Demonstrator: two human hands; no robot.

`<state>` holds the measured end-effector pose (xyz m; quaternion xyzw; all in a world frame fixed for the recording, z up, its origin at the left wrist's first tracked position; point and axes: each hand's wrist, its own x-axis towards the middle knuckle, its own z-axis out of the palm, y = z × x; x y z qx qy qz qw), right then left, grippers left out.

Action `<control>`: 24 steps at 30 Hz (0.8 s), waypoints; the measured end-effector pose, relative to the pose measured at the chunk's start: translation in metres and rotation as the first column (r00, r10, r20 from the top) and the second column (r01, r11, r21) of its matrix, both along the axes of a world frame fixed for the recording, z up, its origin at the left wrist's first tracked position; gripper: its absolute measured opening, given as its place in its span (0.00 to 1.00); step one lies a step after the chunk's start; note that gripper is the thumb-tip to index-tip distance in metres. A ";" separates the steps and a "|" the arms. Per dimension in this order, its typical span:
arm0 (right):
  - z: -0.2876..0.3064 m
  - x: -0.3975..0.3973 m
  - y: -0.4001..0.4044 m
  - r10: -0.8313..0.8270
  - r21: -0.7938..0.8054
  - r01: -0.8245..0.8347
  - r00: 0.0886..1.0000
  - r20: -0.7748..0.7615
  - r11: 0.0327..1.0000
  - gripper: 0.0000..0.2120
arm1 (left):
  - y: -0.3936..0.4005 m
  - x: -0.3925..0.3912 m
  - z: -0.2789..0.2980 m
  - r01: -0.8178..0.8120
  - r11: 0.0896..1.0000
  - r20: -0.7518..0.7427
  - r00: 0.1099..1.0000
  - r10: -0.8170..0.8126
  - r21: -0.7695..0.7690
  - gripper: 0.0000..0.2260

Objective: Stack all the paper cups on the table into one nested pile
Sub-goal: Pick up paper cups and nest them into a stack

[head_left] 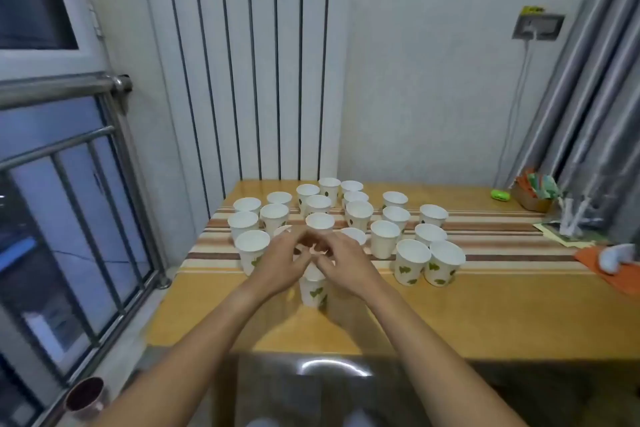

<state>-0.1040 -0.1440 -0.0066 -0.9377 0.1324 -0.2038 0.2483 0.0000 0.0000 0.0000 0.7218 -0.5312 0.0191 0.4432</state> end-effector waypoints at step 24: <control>-0.044 0.015 -0.053 -0.388 0.012 0.388 0.921 0.037 0.921 0.27 | -0.012 0.008 -0.072 -0.014 0.995 -0.037 0.999 0.018 0.095 0.40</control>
